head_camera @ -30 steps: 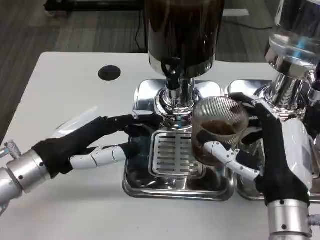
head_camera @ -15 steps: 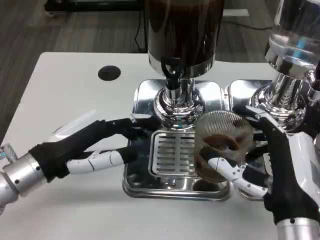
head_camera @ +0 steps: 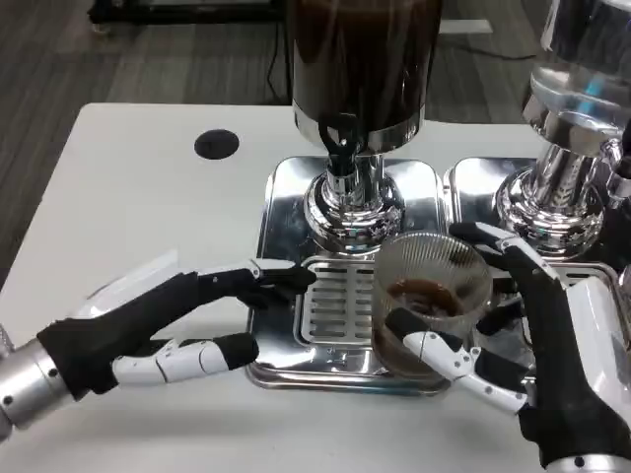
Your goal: Grasp the cup under the faucet to collect the drink, then remove the cup.
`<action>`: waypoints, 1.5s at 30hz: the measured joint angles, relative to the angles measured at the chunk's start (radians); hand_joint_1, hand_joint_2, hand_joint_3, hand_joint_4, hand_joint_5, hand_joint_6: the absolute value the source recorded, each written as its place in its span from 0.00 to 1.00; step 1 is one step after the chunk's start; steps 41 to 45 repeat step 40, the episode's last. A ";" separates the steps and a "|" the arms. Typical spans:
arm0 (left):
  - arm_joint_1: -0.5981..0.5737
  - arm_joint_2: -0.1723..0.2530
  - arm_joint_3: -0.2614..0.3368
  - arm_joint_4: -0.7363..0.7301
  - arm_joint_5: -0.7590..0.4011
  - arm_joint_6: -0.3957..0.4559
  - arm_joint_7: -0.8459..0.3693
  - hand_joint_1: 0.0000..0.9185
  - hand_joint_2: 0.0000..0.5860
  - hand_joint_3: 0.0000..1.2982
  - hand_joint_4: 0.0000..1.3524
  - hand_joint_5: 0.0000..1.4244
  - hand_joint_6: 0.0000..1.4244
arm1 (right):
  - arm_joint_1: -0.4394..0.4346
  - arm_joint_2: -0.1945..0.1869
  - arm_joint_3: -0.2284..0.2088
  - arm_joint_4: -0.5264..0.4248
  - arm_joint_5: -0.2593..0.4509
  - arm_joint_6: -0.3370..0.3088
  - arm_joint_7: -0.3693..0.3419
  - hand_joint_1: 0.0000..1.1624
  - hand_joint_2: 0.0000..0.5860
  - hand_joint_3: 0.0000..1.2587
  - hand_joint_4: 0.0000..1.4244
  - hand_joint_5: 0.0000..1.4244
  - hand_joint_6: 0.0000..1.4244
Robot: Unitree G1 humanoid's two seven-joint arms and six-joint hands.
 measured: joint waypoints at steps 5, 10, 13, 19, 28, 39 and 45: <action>0.021 0.014 0.003 -0.022 -0.010 0.011 -0.003 0.00 0.20 0.16 0.16 0.19 0.23 | 0.021 -0.001 0.000 -0.027 0.001 -0.001 0.005 0.59 0.39 0.35 0.35 0.47 0.54; 0.032 0.015 0.003 -0.036 -0.012 0.018 -0.004 0.00 0.20 0.16 0.16 0.19 0.23 | 0.034 -0.001 0.000 -0.037 0.001 -0.006 0.008 0.59 0.39 0.36 0.36 0.47 0.54; 0.036 0.016 0.005 -0.039 -0.015 0.023 -0.004 0.00 0.20 0.16 0.16 0.19 0.23 | 0.048 -0.001 0.001 -0.043 0.000 -0.007 0.014 0.59 0.39 0.36 0.36 0.47 0.54; 0.040 0.017 0.011 -0.040 -0.015 0.023 -0.004 0.00 0.20 0.16 0.16 0.19 0.23 | 0.054 0.000 0.002 -0.059 0.000 -0.011 0.016 0.60 0.39 0.36 0.36 0.47 0.54; 0.053 0.018 0.027 -0.040 0.003 0.001 0.008 0.00 0.20 0.16 0.16 0.19 0.19 | 0.057 0.000 0.000 -0.060 0.000 -0.020 0.019 0.60 0.40 0.37 0.36 0.47 0.54; 0.052 0.018 0.029 -0.040 0.035 -0.015 0.025 0.00 0.20 0.16 0.16 0.18 0.18 | 0.058 0.000 -0.003 -0.060 0.001 -0.023 0.019 0.60 0.42 0.37 0.36 0.47 0.54; 0.051 0.018 0.029 -0.040 0.035 -0.015 0.026 0.00 0.20 0.16 0.16 0.18 0.17 | 0.058 0.000 -0.004 -0.060 0.001 -0.023 0.019 0.60 0.42 0.37 0.36 0.47 0.54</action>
